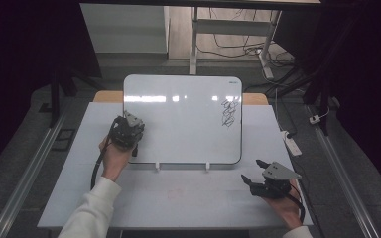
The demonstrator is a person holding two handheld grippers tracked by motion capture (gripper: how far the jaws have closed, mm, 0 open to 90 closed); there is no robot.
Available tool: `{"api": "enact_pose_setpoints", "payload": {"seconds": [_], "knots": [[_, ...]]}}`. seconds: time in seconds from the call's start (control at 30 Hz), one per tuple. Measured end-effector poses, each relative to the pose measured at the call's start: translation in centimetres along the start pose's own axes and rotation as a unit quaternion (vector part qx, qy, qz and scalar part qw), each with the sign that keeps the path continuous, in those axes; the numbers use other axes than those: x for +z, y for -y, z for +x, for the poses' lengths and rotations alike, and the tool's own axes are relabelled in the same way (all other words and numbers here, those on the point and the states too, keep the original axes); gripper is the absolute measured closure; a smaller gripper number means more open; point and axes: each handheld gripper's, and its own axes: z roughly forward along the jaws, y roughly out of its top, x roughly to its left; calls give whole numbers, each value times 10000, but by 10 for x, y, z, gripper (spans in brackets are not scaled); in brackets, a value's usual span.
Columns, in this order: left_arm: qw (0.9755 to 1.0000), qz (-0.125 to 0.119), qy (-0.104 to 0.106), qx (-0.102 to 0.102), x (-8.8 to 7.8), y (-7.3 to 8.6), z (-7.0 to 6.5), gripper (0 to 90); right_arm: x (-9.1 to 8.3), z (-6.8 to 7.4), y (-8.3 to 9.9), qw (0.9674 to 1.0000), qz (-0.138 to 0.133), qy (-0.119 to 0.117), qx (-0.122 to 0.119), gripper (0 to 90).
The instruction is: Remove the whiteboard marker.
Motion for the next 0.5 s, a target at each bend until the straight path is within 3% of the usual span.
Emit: {"api": "enact_pose_setpoints", "payload": {"seconds": [0.27,0.5], "knots": [[10000,-63,52,22,-5,0,0,815,-1,-1,0,10000,-33,51,-1,253],[9990,-373,225,70,-29,-9,0,815,-3,-1,0,9999,-97,68,12,260]]}}
